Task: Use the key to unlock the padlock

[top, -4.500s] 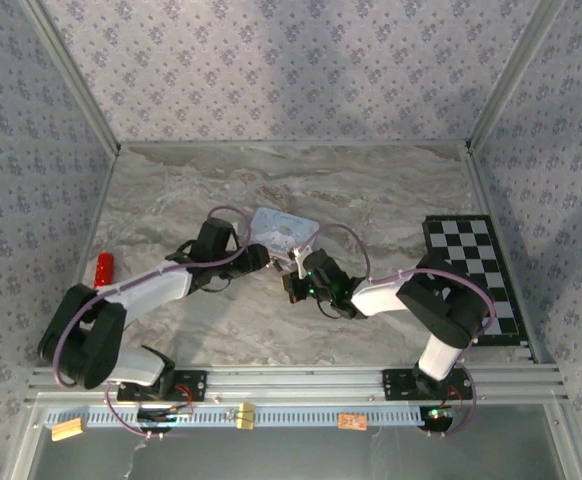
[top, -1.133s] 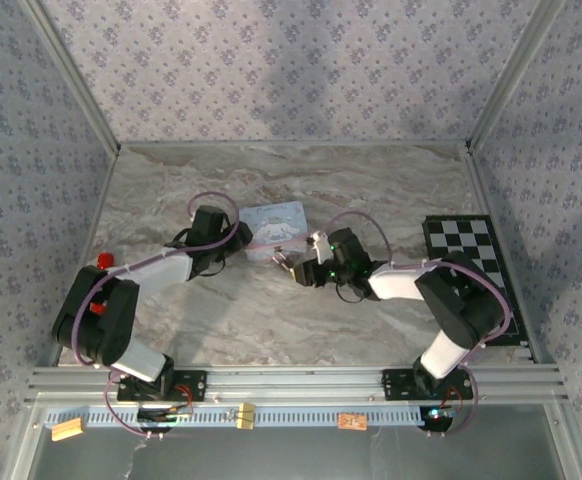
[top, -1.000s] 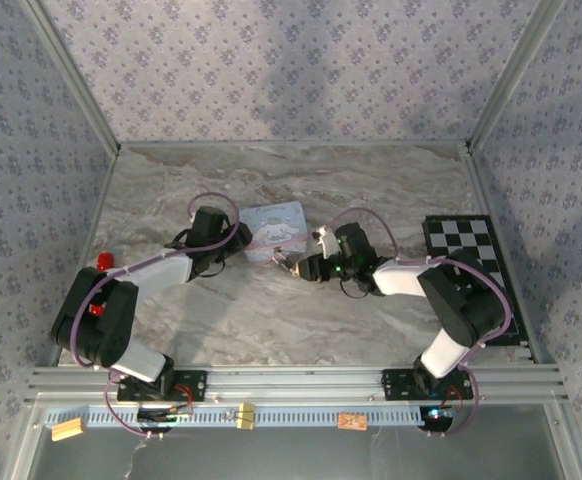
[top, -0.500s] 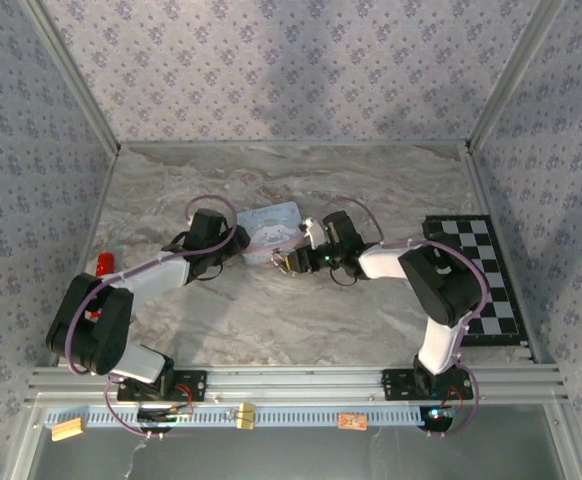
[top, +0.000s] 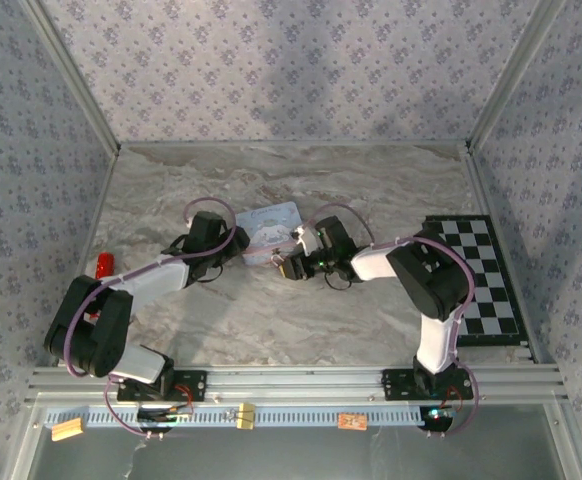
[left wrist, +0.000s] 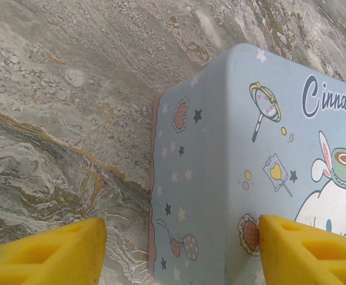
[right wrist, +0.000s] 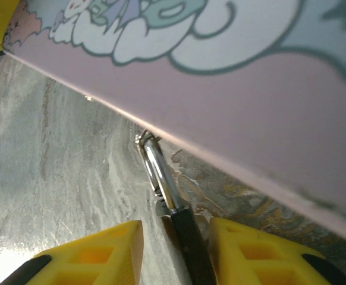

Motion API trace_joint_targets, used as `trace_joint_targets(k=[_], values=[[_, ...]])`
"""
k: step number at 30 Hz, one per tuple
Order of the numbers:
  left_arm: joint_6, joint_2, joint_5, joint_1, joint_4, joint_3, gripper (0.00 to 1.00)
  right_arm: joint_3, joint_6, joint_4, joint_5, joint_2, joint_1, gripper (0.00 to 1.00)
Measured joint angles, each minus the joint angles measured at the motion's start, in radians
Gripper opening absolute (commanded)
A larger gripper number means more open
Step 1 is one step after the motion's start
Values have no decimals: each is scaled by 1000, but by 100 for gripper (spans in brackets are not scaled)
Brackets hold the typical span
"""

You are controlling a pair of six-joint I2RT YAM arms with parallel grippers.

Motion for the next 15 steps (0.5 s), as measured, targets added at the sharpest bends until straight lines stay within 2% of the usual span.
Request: trace_joint_targets(k=[9, 15], values=[[-1, -13, -5, 0, 0, -14, 67, 9, -12, 5, -2, 12, 18, 17], [-9, -24, -13, 0, 0, -22, 67, 0, -31, -17, 119, -27, 71, 5]])
